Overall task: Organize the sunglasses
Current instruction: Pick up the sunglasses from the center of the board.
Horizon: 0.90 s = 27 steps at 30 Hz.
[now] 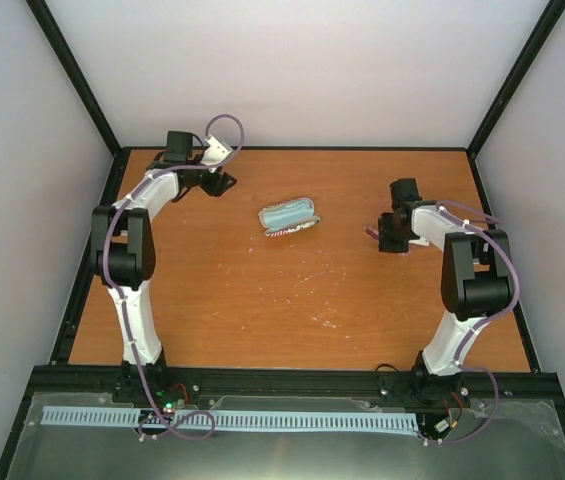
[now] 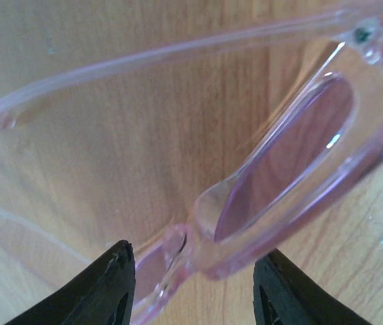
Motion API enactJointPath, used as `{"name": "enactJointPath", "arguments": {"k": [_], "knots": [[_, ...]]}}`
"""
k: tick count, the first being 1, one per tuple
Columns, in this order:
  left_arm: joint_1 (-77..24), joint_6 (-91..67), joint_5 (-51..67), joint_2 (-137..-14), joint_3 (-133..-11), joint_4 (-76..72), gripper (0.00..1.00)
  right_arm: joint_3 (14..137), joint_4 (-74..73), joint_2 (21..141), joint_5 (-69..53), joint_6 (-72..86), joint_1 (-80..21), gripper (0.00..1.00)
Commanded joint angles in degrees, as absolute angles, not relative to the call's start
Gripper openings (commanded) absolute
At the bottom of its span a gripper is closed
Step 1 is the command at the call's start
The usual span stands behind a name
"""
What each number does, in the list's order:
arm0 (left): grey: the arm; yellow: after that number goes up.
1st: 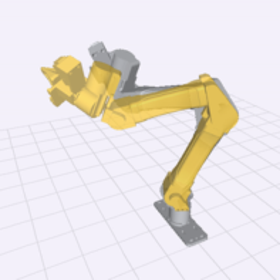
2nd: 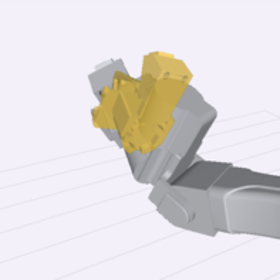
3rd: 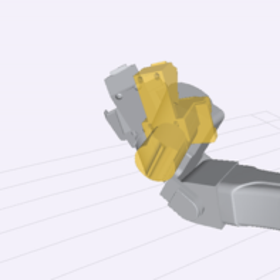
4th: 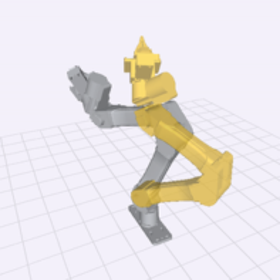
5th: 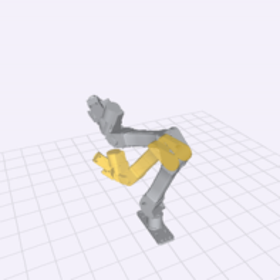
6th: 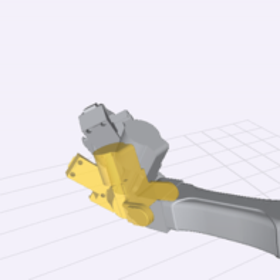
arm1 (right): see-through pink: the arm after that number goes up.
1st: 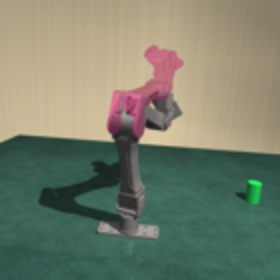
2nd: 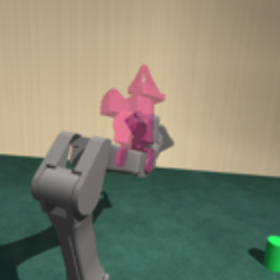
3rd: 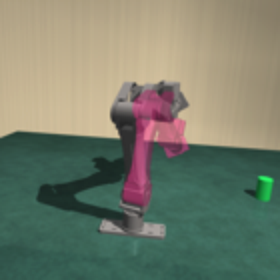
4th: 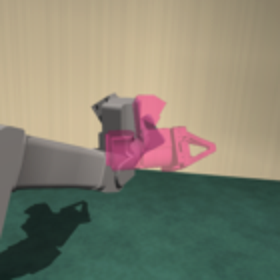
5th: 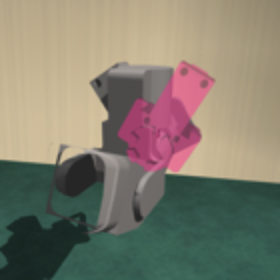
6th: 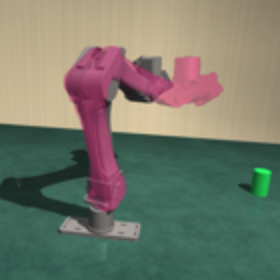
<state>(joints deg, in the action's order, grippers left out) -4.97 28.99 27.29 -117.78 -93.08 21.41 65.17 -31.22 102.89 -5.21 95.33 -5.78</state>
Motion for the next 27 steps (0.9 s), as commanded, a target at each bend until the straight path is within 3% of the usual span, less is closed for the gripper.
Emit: {"name": "enactJointPath", "arguments": {"k": [1,4,12,22,25,27], "knots": [[-4.46,28.92,28.66,-119.54,-96.12,21.2,0.63,66.16,-32.92,104.71,-3.3,95.75,-5.6,0.47],[-4.39,28.91,28.85,-120.21,-96.82,21.45,0.63,66.18,-33.13,105.15,-3.22,95.09,-5.0,0.41],[-4.39,28.93,29.57,-121.68,-98.99,21.62,0.63,67.13,-33.77,105.63,-3.57,91.9,-4.57,0.03],[-4.39,26.53,39.37,-120.59,-103.89,25.25,0.61,76.04,-32.45,106.89,-11.04,70.84,-4.61,0.03],[-4.39,24.4,48.4,-119.7,-108.12,27.91,0.55,83.09,-30.1,107.99,-18.08,54.84,-5.36,0.03],[-4.39,22.11,54.94,-118.87,-110.55,28.06,0.44,87.61,-30.19,108.67,-23.41,42.36,-6.74,0.03]]}}
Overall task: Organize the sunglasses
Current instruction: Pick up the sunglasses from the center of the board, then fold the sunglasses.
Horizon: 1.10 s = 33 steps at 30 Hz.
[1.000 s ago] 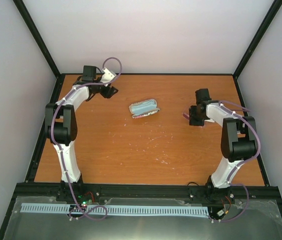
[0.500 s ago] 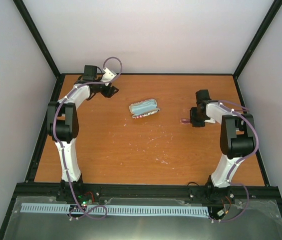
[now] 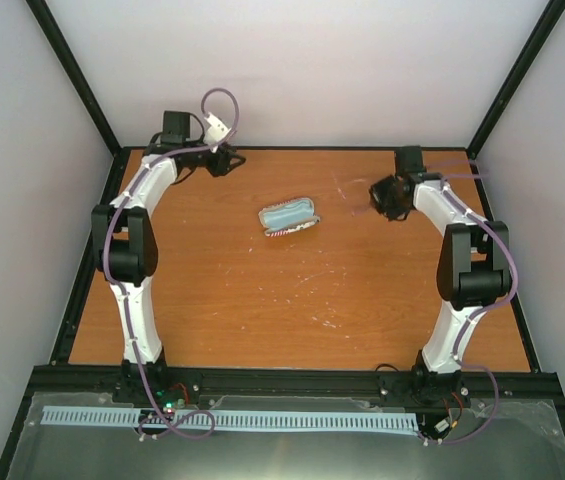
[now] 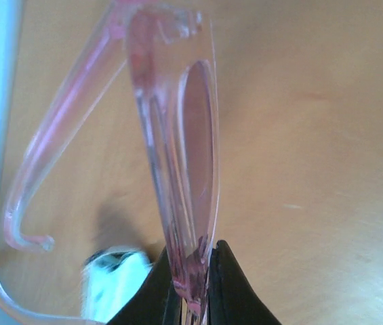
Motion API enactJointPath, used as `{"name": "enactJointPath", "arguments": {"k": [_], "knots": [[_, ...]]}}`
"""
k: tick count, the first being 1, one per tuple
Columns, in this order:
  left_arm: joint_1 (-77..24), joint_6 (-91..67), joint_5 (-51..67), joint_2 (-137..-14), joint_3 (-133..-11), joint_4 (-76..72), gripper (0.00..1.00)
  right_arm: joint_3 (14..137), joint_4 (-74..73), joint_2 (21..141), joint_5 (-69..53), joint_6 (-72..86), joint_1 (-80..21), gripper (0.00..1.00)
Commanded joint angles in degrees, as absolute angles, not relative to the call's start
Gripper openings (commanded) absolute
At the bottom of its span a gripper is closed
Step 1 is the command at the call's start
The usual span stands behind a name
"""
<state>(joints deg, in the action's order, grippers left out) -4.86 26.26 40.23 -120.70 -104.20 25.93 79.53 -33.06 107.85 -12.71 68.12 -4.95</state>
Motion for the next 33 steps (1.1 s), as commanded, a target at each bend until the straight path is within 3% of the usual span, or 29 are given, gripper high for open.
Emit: {"name": "enactJointPath", "arguments": {"k": [1,4,7,20,33], "knots": [[-4.47,20.78,57.46,-118.32,-111.89,27.62,0.38,89.13,-30.35,108.89,-26.65,37.41,-7.27,0.03],[-4.76,15.06,63.53,-117.26,-115.47,25.17,0.23,93.86,-33.9,110.69,-35.86,26.66,-8.46,0.03],[-5.93,11.36,68.53,-116.69,-117.76,23.33,0.17,99.64,-37.91,113.27,-41.05,19.43,-9.87,0.03],[-12.47,1.17,71.91,-114.59,-112.79,11.48,0.15,113.16,-42.34,121.45,-61.2,11.12,-16.38,0.03],[-16.96,-1.68,71.2,-115.08,-101.37,3.07,0.11,119.29,-41.08,121.38,-69.02,13.88,-18.96,0.03]]}}
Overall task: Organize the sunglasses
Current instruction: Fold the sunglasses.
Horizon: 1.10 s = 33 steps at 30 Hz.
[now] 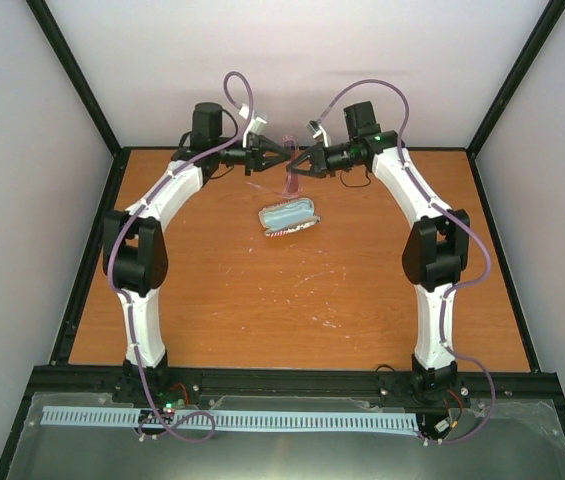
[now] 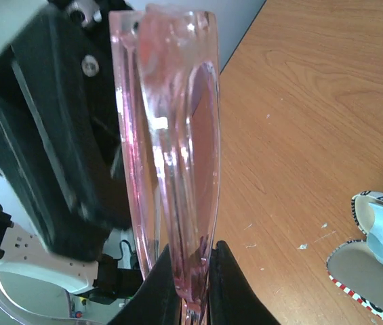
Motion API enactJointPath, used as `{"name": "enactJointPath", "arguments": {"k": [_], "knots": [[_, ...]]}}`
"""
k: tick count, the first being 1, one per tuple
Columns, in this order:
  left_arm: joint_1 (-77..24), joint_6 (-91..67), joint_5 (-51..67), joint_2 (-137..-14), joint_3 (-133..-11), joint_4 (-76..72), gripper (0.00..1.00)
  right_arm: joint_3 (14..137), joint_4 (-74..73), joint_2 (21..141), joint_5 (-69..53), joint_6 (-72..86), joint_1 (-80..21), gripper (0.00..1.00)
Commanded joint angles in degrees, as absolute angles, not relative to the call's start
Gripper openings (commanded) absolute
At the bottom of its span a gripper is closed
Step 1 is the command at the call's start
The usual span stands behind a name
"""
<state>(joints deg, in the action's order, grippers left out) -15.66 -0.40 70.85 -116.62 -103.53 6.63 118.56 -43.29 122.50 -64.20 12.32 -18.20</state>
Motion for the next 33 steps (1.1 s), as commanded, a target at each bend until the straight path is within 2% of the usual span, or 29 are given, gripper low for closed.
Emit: {"name": "enactJointPath", "arguments": {"k": [1,6,10,13,15,17,20,22,26,33], "knots": [[-17.3,-0.87,70.67,-115.15,-100.86,3.59,0.11,119.27,-40.29,121.2,-69.87,14.58,-18.92,0.03],[-17.53,2.27,66.43,-115.09,-101.04,7.15,0.13,118.42,-40.23,120.45,-67.97,14.71,-18.28,0.03],[-13.05,2.23,57.86,-113.9,-103.35,6.51,0.26,111.28,-36.95,118.92,-65.63,16.51,-15.66,0.03],[-6.97,-0.44,54.64,-113.39,-104.19,2.42,0.31,107.91,-33.78,118.98,-66.11,18.06,-14.07,0.03],[-4.12,0.4,55.45,-113.88,-107.13,3.75,0.29,109.03,-33.87,120.57,-66.08,18.52,-13.98,0.03],[-3.77,2.72,58.11,-113.32,-108.68,6.68,0.21,110.87,-33.43,122.38,-66.05,19.89,-14.06,0.03],[-4.37,1.4,66.79,-109.56,-105.03,7.16,0.14,113.82,-30.81,124.92,-65.27,23.48,-14.11,0.03],[-6.56,2.98,70.64,-105.43,-99.61,8.5,0.13,116.94,-30.45,127.12,-64.97,25.54,-14.07,0.03],[-12.33,12.51,71.22,-95.63,-89.41,14.08,0.11,124.45,-29.84,131.34,-64.92,29.05,-14.26,0.03],[-15.63,14.52,72.07,-93.87,-84.57,15.68,0.1,129.92,-30.51,133.16,-66.99,30.29,-15.29,0.03]]}}
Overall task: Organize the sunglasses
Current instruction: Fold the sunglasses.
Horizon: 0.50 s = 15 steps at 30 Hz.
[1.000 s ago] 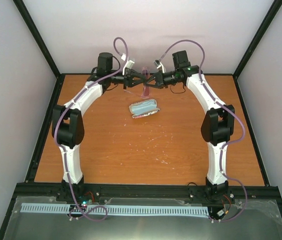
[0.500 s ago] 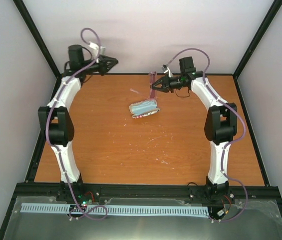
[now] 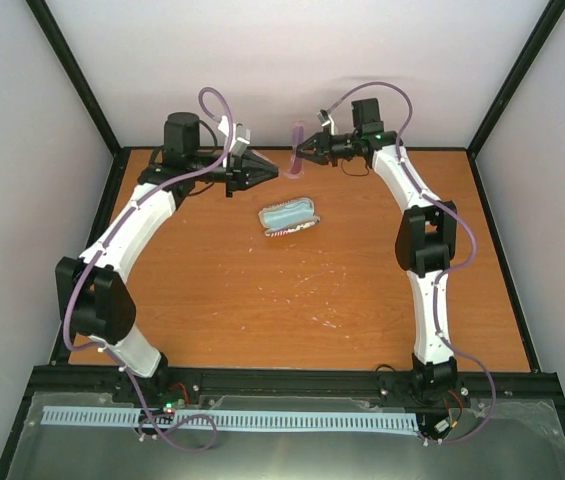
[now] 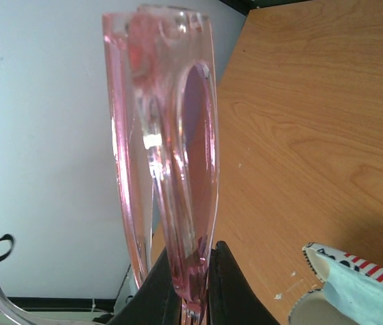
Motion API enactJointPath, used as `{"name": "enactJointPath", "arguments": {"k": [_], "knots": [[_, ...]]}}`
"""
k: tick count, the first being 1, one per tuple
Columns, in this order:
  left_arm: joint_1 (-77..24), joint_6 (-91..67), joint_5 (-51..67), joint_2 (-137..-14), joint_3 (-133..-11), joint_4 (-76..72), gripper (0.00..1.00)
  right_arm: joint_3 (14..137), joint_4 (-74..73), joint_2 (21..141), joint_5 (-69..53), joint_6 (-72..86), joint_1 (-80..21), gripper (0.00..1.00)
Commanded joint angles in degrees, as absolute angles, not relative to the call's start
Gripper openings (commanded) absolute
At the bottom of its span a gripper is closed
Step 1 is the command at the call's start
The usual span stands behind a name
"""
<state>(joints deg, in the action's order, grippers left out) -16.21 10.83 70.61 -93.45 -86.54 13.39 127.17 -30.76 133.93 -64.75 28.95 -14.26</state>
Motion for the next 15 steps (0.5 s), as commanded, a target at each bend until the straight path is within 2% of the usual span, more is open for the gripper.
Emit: {"name": "enactJointPath", "arguments": {"k": [1,15], "knots": [[-15.98,14.64,71.92,-93.98,-84.04,15.34,0.1,129.93,-31.4,132.74,-67.43,29.41,-15.63,0.03],[-17.12,13.94,69.97,-102.41,-89.11,12.18,0.11,121.7,-43.17,121.93,-77.44,15.77,-20.83,0.03]]}}
